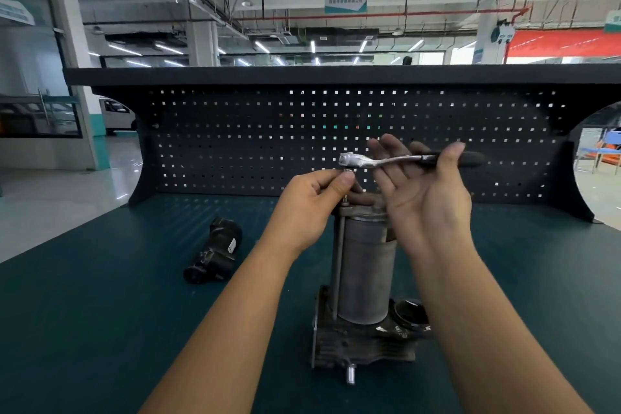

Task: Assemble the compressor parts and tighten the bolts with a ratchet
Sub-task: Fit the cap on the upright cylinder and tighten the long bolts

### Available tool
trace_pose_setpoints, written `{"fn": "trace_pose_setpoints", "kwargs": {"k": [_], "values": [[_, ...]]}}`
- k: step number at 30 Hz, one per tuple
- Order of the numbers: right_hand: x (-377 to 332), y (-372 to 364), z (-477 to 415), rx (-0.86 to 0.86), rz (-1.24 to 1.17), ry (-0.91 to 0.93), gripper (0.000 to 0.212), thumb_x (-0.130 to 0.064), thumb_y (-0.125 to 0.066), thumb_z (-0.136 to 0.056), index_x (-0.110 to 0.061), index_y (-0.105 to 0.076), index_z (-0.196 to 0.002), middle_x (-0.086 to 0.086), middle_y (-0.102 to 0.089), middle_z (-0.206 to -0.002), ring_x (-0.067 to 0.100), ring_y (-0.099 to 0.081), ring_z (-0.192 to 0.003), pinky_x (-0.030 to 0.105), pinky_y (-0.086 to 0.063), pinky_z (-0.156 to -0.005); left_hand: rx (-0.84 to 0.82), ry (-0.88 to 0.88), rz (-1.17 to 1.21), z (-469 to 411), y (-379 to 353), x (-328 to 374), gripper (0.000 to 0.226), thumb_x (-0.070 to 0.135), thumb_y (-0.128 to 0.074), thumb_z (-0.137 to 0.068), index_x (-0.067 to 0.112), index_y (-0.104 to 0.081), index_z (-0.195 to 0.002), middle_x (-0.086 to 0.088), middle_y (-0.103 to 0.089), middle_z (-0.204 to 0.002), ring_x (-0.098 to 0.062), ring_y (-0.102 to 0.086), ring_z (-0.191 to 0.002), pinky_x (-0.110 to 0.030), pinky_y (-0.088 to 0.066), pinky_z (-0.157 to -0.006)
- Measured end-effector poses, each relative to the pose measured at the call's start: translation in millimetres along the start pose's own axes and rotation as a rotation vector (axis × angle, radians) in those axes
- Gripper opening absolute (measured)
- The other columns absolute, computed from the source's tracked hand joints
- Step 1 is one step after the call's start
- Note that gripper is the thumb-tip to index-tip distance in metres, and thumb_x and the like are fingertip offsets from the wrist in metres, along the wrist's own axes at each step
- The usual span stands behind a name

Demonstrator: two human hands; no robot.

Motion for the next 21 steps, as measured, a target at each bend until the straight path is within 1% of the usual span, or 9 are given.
{"fn": "trace_pose_setpoints", "kwargs": {"k": [2, 4, 7, 9, 11, 13, 14, 17, 21], "values": [[5, 3, -5, 0.004, -0.081, -0.111, 0.045, -0.047, -0.025, -0.100, -0.008, -0.044, -0.091, 0.017, -0.071, -0.088, 0.033, -0.069, -0.093, 0.041, -0.055, -0.077, -0.001, 0.001, -0.007, 0, 0, 0, 0.026, 0.035, -0.049, -0.090, 0.018, -0.066, -0.079, 0.001, -0.074, -0.077, -0.010, -0.069, -0.084, -0.017, -0.049, -0.080], [3, -2, -4, -0.040, 0.015, -0.052, 0.043, -0.048, -0.028, -0.098, -0.008, -0.045, -0.092, 0.015, -0.071, -0.088, 0.033, -0.069, -0.093, 0.039, -0.056, -0.076, -0.003, 0.014, -0.001, 1, -1, -1, 0.026, 0.030, -0.048, -0.094, 0.018, -0.066, -0.080, 0.000, -0.074, -0.078, -0.010, -0.069, -0.085, -0.019, -0.050, -0.080], [-13, -19, 16, -0.124, 0.332, 0.283, 0.032, -0.044, -0.050, -0.089, -0.012, -0.050, -0.090, 0.010, -0.070, -0.081, 0.028, -0.070, -0.084, 0.034, -0.057, -0.068, 0.006, 0.040, 0.020, 2, -1, -3, 0.025, 0.023, -0.045, -0.097, 0.017, -0.065, -0.083, 0.001, -0.074, -0.076, -0.008, -0.069, -0.082, -0.019, -0.050, -0.080], [-22, -43, 39, -0.239, 0.638, 0.538, 0.017, -0.030, -0.067, -0.083, -0.016, -0.056, -0.086, 0.005, -0.069, -0.081, 0.019, -0.069, -0.077, 0.031, -0.055, -0.059, 0.019, 0.023, 0.007, 3, -1, 1, 0.021, 0.018, -0.048, -0.095, 0.021, -0.065, -0.083, 0.007, -0.072, -0.071, -0.002, -0.065, -0.075, -0.020, -0.049, -0.075], [-16, -69, 59, -0.388, 1.033, 0.779, 0.015, -0.012, -0.073, -0.075, -0.012, -0.061, -0.085, 0.004, -0.068, -0.081, 0.017, -0.065, -0.075, 0.037, -0.053, -0.061, 0.042, -0.006, -0.061, 5, 2, 5, 0.026, 0.011, -0.054, -0.090, 0.031, -0.064, -0.075, 0.015, -0.068, -0.066, 0.007, -0.059, -0.067, -0.021, -0.049, -0.067], [-2, -82, 69, -0.463, 1.272, 0.880, 0.022, -0.009, -0.078, -0.070, -0.005, -0.063, -0.085, 0.003, -0.067, -0.079, 0.019, -0.063, -0.074, 0.037, -0.050, -0.062, 0.089, 0.000, -0.086, 8, 8, 2, 0.043, 0.000, -0.050, -0.089, 0.036, -0.055, -0.066, 0.029, -0.060, -0.057, 0.014, -0.055, -0.058, -0.012, -0.045, -0.058], [-1, -83, 67, -0.451, 1.277, 0.860, 0.022, -0.014, -0.078, -0.071, -0.006, -0.063, -0.086, 0.002, -0.066, -0.078, 0.019, -0.063, -0.073, 0.036, -0.050, -0.063, 0.090, -0.003, -0.112, 8, 9, 1, 0.043, 0.001, -0.049, -0.090, 0.034, -0.053, -0.064, 0.027, -0.060, -0.057, 0.012, -0.054, -0.057, -0.012, -0.044, -0.057], [-13, -61, 47, -0.296, 0.811, 0.557, 0.021, -0.033, -0.066, -0.082, -0.014, -0.059, -0.086, 0.001, -0.070, -0.083, 0.016, -0.067, -0.080, 0.029, -0.054, -0.069, 0.032, 0.009, -0.097, 3, 3, 2, 0.026, 0.021, -0.048, -0.096, 0.022, -0.062, -0.074, 0.010, -0.067, -0.065, -0.002, -0.059, -0.066, -0.022, -0.046, -0.065], [3, -4, -1, 0.065, 0.092, -0.060, 0.041, -0.046, -0.035, -0.098, -0.009, -0.050, -0.088, 0.014, -0.073, -0.086, 0.031, -0.070, -0.086, 0.039, -0.055, -0.072, 0.000, 0.037, -0.034, 2, -1, 0, 0.025, 0.024, -0.046, -0.096, 0.017, -0.062, -0.078, 0.003, -0.074, -0.075, -0.009, -0.069, -0.082, -0.022, -0.049, -0.080]]}}
Point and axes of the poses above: each hand's wrist, its own z-axis away from the middle knuckle, its own y-axis out of the back of the hand, x = y × z, the point moved 9 cm from there along -z, towards the middle knuckle
